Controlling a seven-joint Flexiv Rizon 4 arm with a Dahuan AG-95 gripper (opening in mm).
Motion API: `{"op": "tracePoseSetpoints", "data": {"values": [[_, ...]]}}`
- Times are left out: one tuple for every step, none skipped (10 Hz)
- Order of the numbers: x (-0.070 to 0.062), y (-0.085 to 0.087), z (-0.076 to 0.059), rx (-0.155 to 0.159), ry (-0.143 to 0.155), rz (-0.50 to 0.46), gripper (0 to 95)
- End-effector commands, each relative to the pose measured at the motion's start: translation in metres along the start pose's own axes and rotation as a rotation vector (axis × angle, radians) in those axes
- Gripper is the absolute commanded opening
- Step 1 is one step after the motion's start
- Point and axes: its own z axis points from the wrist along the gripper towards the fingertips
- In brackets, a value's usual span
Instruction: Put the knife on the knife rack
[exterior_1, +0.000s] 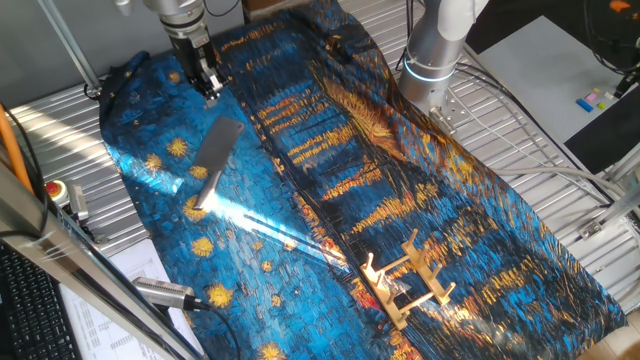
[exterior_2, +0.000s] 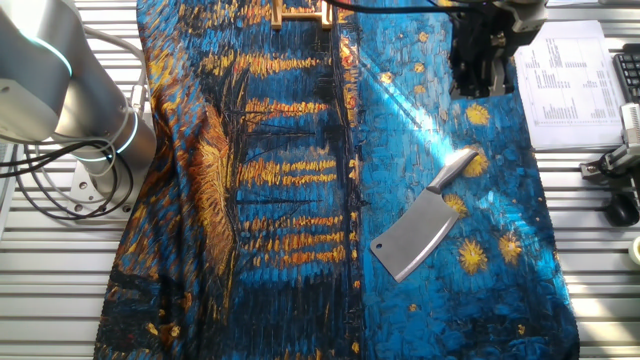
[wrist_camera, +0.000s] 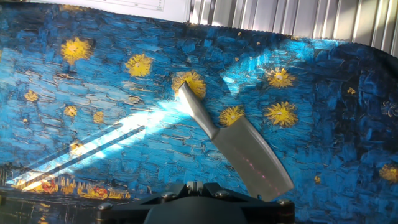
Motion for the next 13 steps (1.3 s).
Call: {"op": "tracePoseSetpoints", "data": {"values": [[-0.001, -0.003, 0.002, 0.0, 0.006, -0.003, 0.0], [-0.001, -0.005, 0.004, 0.0, 0.007, -0.004, 0.0], [-0.004, -0.014, 0.014, -0.001, 0.008, -0.025, 0.0], [-0.007, -0.018, 0.02, -0.002, 0.009, -0.036, 0.0], [-0.011, -0.022, 0.028, -0.002, 0.016, -0.044, 0.0], [-0.014, -0.024, 0.037, -0.002, 0.022, -0.046, 0.0], [-0.017, -0.024, 0.047, -0.002, 0.025, -0.045, 0.0], [-0.019, -0.023, 0.057, -0.002, 0.026, -0.045, 0.0], [-0.023, -0.022, 0.069, 0.001, 0.029, -0.049, 0.0], [-0.025, -0.026, 0.078, 0.0, 0.029, -0.057, 0.0], [-0.027, -0.028, 0.084, -0.001, 0.029, -0.061, 0.0], [-0.029, -0.032, 0.094, 0.0, 0.029, -0.069, 0.0], [-0.028, -0.035, 0.102, -0.002, 0.029, -0.074, 0.0]]}}
